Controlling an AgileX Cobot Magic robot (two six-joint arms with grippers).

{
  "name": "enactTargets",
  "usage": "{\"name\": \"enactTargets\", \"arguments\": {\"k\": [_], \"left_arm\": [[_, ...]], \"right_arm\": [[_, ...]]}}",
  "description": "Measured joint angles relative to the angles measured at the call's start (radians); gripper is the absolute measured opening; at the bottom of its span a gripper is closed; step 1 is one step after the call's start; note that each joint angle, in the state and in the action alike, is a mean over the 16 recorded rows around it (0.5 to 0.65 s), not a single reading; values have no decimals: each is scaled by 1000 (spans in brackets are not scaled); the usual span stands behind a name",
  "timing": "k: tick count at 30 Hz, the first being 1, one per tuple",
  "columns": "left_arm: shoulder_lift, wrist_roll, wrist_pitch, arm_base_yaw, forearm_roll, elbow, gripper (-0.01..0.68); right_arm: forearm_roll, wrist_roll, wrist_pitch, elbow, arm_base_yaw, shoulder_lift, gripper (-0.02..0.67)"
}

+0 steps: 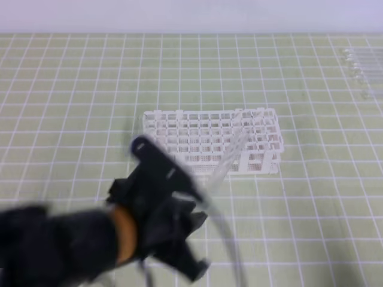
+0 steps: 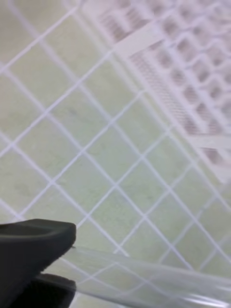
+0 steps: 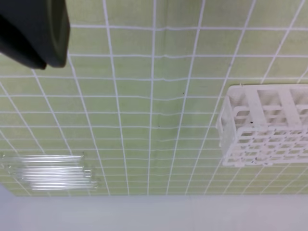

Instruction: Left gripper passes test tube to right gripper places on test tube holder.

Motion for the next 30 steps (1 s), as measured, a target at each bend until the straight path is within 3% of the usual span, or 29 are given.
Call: {"name": "enactTargets", "arguments": {"k": [4, 10, 30], "left_arm": [[-130, 0, -195, 0, 122, 173, 59], [-261, -1, -353, 0, 245, 332, 65], [-308, -5, -381, 0, 268, 385, 53]], "right_arm": [[0, 0, 0, 0, 0, 0, -18], [0, 0, 0, 0, 0, 0, -18], [-1, 0, 0, 0, 0, 0, -18]]}}
